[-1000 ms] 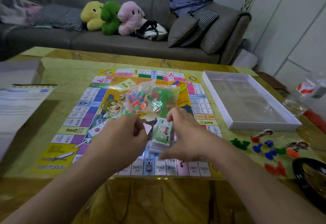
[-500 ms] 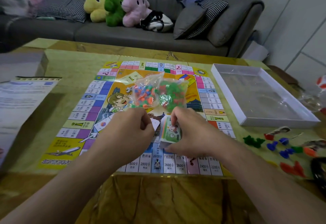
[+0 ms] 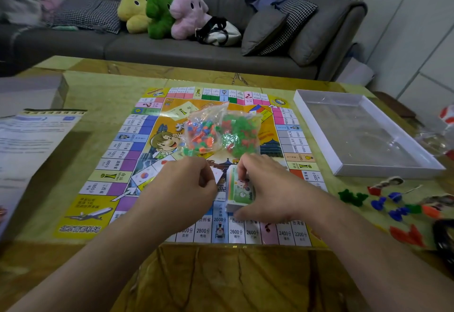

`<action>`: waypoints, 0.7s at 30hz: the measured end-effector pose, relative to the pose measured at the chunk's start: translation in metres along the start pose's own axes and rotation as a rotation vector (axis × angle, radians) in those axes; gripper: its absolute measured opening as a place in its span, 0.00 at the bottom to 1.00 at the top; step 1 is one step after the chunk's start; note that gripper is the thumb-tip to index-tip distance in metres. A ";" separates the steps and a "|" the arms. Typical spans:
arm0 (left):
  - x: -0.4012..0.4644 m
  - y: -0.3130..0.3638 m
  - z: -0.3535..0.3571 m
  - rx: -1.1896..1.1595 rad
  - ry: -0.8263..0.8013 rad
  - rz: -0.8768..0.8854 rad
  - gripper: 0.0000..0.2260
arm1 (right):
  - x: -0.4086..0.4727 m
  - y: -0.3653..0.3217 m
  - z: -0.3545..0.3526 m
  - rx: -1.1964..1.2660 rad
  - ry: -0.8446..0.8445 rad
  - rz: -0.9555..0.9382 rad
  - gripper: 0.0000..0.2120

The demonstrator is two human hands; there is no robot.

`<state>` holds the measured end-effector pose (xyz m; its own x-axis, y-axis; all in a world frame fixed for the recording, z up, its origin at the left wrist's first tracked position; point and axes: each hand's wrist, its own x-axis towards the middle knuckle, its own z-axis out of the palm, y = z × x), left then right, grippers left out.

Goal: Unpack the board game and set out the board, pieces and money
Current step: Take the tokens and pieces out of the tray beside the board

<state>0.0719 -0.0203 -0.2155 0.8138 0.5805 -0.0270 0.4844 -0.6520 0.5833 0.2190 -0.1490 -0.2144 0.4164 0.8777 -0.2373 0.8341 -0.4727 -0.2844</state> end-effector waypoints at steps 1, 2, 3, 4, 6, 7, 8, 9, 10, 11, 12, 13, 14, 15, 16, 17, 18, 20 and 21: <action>0.000 0.000 0.000 0.000 0.000 0.000 0.05 | 0.000 0.000 0.001 0.002 0.002 -0.006 0.28; 0.000 0.000 0.001 0.000 -0.001 -0.001 0.05 | 0.000 0.000 0.001 0.006 0.004 -0.010 0.28; 0.000 0.000 0.001 0.000 0.000 0.000 0.05 | -0.001 0.000 0.002 0.009 0.008 -0.014 0.28; 0.001 0.000 0.002 0.000 0.001 0.001 0.05 | -0.001 0.001 0.002 0.013 0.012 -0.018 0.28; 0.001 0.000 0.003 -0.003 0.003 0.003 0.05 | -0.002 0.001 0.002 0.022 0.022 -0.025 0.27; 0.001 0.000 0.003 -0.006 0.003 0.003 0.05 | -0.002 0.001 0.002 0.021 0.024 -0.031 0.27; 0.001 0.000 0.004 -0.006 0.003 0.005 0.05 | -0.003 0.001 0.002 0.014 0.025 -0.037 0.26; 0.001 0.000 0.004 -0.007 0.004 0.009 0.05 | -0.003 0.001 0.002 0.006 0.025 -0.044 0.26; 0.001 0.000 0.005 -0.008 0.003 0.013 0.05 | -0.003 0.001 0.002 -0.001 0.027 -0.047 0.25; 0.002 0.000 0.005 -0.012 0.000 0.016 0.05 | -0.004 0.001 0.002 -0.005 0.028 -0.049 0.25; 0.002 0.000 0.005 -0.013 -0.003 0.018 0.04 | -0.005 0.002 0.001 -0.008 0.026 -0.048 0.25; 0.002 0.000 0.006 -0.013 -0.005 0.019 0.04 | -0.006 0.002 0.001 -0.011 0.024 -0.046 0.25; 0.002 0.000 0.006 -0.013 -0.006 0.020 0.04 | -0.008 0.004 0.001 -0.012 0.022 -0.044 0.25; 0.002 0.000 0.006 -0.014 -0.005 0.021 0.05 | -0.010 0.005 0.000 -0.012 0.020 -0.041 0.25; 0.002 0.001 0.007 -0.017 -0.002 0.022 0.05 | -0.012 0.006 -0.001 -0.012 0.019 -0.037 0.25; 0.002 0.001 0.007 -0.019 -0.002 0.022 0.05 | -0.013 0.007 -0.002 -0.012 0.017 -0.033 0.25; 0.001 0.002 0.007 -0.017 -0.004 0.023 0.05 | -0.015 0.009 -0.003 -0.012 0.014 -0.026 0.25; 0.001 0.004 0.008 -0.011 -0.011 0.029 0.05 | -0.017 0.012 -0.006 -0.010 0.011 -0.006 0.25; 0.001 0.004 0.009 -0.011 -0.013 0.028 0.05 | -0.018 0.014 -0.007 -0.011 0.012 0.002 0.25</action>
<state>0.0775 -0.0265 -0.2202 0.8315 0.5552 -0.0211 0.4574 -0.6625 0.5932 0.2253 -0.1703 -0.2079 0.4225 0.8775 -0.2270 0.8369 -0.4738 -0.2740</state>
